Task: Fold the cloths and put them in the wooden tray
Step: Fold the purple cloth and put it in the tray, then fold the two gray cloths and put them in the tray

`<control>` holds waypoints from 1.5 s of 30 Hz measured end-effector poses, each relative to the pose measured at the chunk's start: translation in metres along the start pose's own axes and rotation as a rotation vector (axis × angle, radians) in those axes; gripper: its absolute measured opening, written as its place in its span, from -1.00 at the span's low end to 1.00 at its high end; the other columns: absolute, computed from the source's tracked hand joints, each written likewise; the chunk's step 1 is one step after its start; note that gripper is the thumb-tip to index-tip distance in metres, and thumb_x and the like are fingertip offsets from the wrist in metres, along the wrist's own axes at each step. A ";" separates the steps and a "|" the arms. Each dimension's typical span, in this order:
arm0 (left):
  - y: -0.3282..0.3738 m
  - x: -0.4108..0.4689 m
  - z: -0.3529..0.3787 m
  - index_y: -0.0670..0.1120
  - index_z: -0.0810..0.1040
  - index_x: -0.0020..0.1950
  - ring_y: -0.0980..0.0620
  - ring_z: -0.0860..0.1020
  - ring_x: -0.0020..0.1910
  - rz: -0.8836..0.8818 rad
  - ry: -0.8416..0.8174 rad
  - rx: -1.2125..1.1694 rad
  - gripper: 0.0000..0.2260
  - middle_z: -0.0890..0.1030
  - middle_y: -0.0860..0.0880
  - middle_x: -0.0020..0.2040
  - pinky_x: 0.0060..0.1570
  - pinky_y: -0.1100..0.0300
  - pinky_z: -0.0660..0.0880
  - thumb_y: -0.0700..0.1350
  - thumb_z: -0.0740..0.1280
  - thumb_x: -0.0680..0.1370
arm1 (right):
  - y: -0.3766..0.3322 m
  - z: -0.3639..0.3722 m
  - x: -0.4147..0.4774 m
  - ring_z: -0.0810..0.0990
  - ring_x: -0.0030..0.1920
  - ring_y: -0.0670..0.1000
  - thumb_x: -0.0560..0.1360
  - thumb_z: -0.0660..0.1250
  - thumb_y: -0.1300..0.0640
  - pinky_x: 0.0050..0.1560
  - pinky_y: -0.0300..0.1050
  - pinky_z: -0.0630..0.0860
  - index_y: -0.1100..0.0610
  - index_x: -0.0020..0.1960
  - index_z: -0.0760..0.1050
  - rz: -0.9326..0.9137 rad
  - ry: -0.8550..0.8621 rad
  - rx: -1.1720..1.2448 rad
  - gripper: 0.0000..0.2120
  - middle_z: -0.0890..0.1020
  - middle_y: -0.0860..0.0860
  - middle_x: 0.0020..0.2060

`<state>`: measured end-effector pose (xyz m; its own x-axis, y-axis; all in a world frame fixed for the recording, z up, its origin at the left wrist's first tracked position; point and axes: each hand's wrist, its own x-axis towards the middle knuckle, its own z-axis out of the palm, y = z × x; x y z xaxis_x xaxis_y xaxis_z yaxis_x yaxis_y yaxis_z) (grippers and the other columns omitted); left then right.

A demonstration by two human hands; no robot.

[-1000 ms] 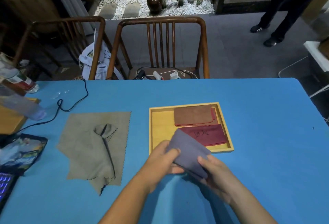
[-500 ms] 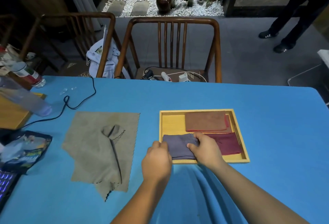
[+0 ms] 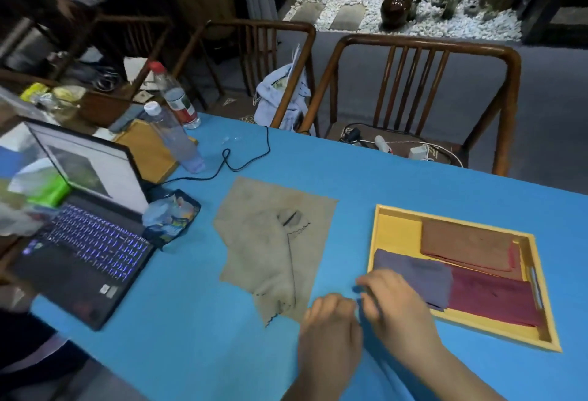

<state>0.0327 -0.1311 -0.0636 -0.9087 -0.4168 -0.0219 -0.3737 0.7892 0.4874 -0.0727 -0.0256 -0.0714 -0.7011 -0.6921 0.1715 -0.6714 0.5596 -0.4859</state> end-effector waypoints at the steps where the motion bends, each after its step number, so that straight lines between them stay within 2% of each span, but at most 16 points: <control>1: -0.021 -0.007 -0.005 0.01 0.59 -0.08 0.03 0.58 -0.09 -0.154 0.093 -0.117 -0.85 0.60 0.05 -0.10 -0.09 0.19 0.45 -0.10 0.24 0.43 | -0.022 0.014 0.004 0.61 -0.01 0.06 0.46 0.36 0.11 -0.07 -0.05 0.56 0.05 0.12 0.55 -0.041 -0.131 0.076 -0.76 0.61 -0.04 -0.03; 4: -0.086 -0.013 -0.026 -0.09 0.53 0.05 -0.08 0.54 0.01 -0.681 0.259 -0.377 -0.81 0.53 -0.09 0.02 -0.02 0.09 0.46 -0.19 0.33 0.44 | -0.083 0.062 0.033 0.54 0.23 0.02 0.47 0.30 -0.13 0.17 -0.06 0.49 0.00 0.37 0.35 0.185 -0.476 0.244 -0.48 0.55 -0.04 0.19; 6: -0.125 -0.008 -0.037 -0.18 0.48 0.23 -0.18 0.55 0.05 -0.864 0.238 -0.404 -0.65 0.55 -0.19 0.08 0.09 -0.01 0.50 -0.24 0.34 0.44 | -0.112 0.088 0.060 0.49 0.29 0.06 0.43 0.33 -0.19 0.16 -0.02 0.46 -0.01 0.42 0.24 0.397 -0.459 0.263 -0.36 0.49 -0.02 0.25; 9: -0.164 0.001 -0.048 -0.17 0.35 0.42 -0.14 0.54 0.14 -0.948 0.200 -0.485 -0.48 0.51 -0.21 0.26 0.21 0.04 0.45 -0.24 0.33 0.46 | -0.133 0.104 0.087 0.52 0.24 0.12 0.46 0.32 -0.09 0.10 0.01 0.49 0.02 0.34 0.31 0.538 -0.332 0.192 -0.50 0.51 0.03 0.19; 12: -0.184 0.021 -0.059 -0.10 0.25 0.51 -0.05 0.49 0.11 -0.770 0.147 -0.448 -0.35 0.42 -0.18 0.31 0.15 0.18 0.39 -0.20 0.38 0.44 | -0.133 0.108 0.098 0.58 0.08 0.15 0.48 0.19 0.00 -0.01 -0.01 0.52 0.01 0.15 0.46 0.580 -0.296 0.225 -0.72 0.62 0.04 0.05; 14: -0.188 0.037 -0.063 -0.02 0.18 0.54 -0.15 0.39 0.31 -0.611 0.044 -0.266 -0.27 0.32 -0.18 0.38 0.28 0.12 0.34 -0.13 0.42 0.42 | -0.131 0.103 0.103 0.59 -0.05 0.12 0.47 0.16 0.04 -0.04 -0.02 0.54 0.02 -0.02 0.50 0.564 -0.293 0.378 -0.82 0.65 0.02 -0.08; 19: -0.181 0.058 -0.077 -0.03 0.21 0.54 -0.08 0.23 0.49 -0.410 0.107 -0.352 -0.27 0.25 -0.11 0.51 0.47 0.10 0.19 -0.08 0.45 0.43 | -0.122 0.079 0.119 0.59 -0.10 0.02 0.54 0.12 0.16 -0.16 -0.18 0.45 0.03 -0.13 0.56 0.530 -0.295 0.521 -0.76 0.67 -0.05 -0.17; 23: -0.160 0.073 -0.102 -0.12 0.63 0.12 -0.01 0.42 0.31 -0.236 0.127 -0.437 -0.78 0.51 -0.04 0.28 0.36 0.11 0.31 -0.16 0.45 0.48 | -0.118 0.040 0.114 0.60 -0.24 -0.08 0.53 0.09 0.22 -0.28 -0.25 0.48 0.08 -0.24 0.57 0.676 -0.355 0.901 -0.68 0.69 -0.03 -0.28; 26: -0.124 0.073 -0.132 0.02 0.55 -0.20 0.20 0.51 -0.18 -0.122 0.063 -0.703 -0.86 0.55 0.19 -0.24 -0.07 0.21 0.41 -0.17 0.37 0.54 | -0.103 -0.010 0.095 0.56 -0.19 -0.09 0.50 0.10 -0.07 -0.12 -0.10 0.47 0.07 -0.21 0.53 0.669 -0.334 0.854 -0.68 0.65 -0.03 -0.19; 30: -0.059 0.060 -0.171 0.00 0.47 -0.12 0.11 0.40 -0.35 0.102 0.020 -0.661 -0.88 0.41 0.08 -0.36 -0.25 0.15 0.39 0.03 0.28 0.54 | -0.096 -0.095 0.049 0.54 0.12 -0.21 0.24 0.19 -0.58 0.16 -0.11 0.50 -0.32 0.29 0.33 0.318 -0.384 0.383 -0.31 0.59 -0.33 0.09; 32: -0.020 0.049 -0.189 0.07 0.44 -0.11 0.18 0.40 -0.38 0.267 -0.014 -0.552 -0.93 0.44 0.11 -0.36 -0.29 0.28 0.38 0.02 0.26 0.56 | -0.096 -0.132 0.026 0.48 0.19 -0.27 0.23 0.24 -0.55 0.18 -0.05 0.50 -0.42 0.33 0.24 0.186 -0.366 0.170 -0.30 0.49 -0.36 0.18; 35: 0.038 0.035 -0.210 0.11 0.44 -0.05 0.24 0.50 -0.25 0.504 -0.113 -0.406 -0.97 0.54 0.19 -0.24 -0.22 0.33 0.41 0.03 0.23 0.57 | -0.098 -0.178 0.001 0.48 0.23 -0.25 0.28 0.45 -0.32 0.20 -0.19 0.46 -0.35 0.26 0.40 0.078 -0.304 0.306 -0.43 0.51 -0.31 0.22; 37: 0.070 0.028 -0.215 0.10 0.49 -0.01 0.23 0.55 -0.15 0.609 -0.158 -0.386 -0.95 0.60 0.16 -0.13 -0.14 0.28 0.46 0.01 0.25 0.57 | -0.104 -0.201 -0.017 0.63 0.01 -0.12 0.37 0.56 0.07 0.04 -0.21 0.55 -0.18 0.15 0.55 0.112 -0.214 0.618 -0.59 0.67 -0.11 0.04; 39: 0.091 0.025 -0.213 0.10 0.52 -0.01 0.26 0.55 -0.16 0.625 -0.211 -0.483 -0.96 0.61 0.17 -0.13 -0.16 0.39 0.42 -0.01 0.32 0.54 | -0.106 -0.218 -0.036 0.62 -0.24 -0.22 0.41 0.51 0.21 -0.17 -0.41 0.52 -0.20 -0.03 0.64 0.120 -0.003 0.649 -0.69 0.71 -0.18 -0.22; 42: 0.095 0.018 -0.196 0.15 0.51 0.08 0.16 0.56 -0.17 0.435 -0.569 -0.765 -0.70 0.59 0.14 -0.11 -0.15 0.34 0.48 0.01 0.48 0.40 | -0.099 -0.237 -0.058 0.59 -0.31 -0.31 0.43 0.38 0.16 -0.28 -0.55 0.41 -0.23 -0.10 0.63 0.177 0.183 0.528 -0.73 0.66 -0.31 -0.33; 45: 0.080 0.008 -0.154 0.09 0.52 0.12 0.16 0.58 -0.07 0.406 -0.983 -0.472 -0.63 0.65 0.07 0.02 0.00 0.07 0.58 0.01 0.51 0.36 | -0.078 -0.245 -0.077 0.56 -0.34 -0.25 0.51 0.38 0.27 -0.31 -0.46 0.46 0.01 -0.13 0.63 0.317 0.291 0.661 -0.83 0.66 -0.19 -0.35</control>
<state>0.0243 -0.1407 0.1093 -0.7757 0.5207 -0.3566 -0.1039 0.4520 0.8859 -0.0255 0.0959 0.1635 -0.9313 -0.3467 0.1122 -0.2105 0.2606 -0.9422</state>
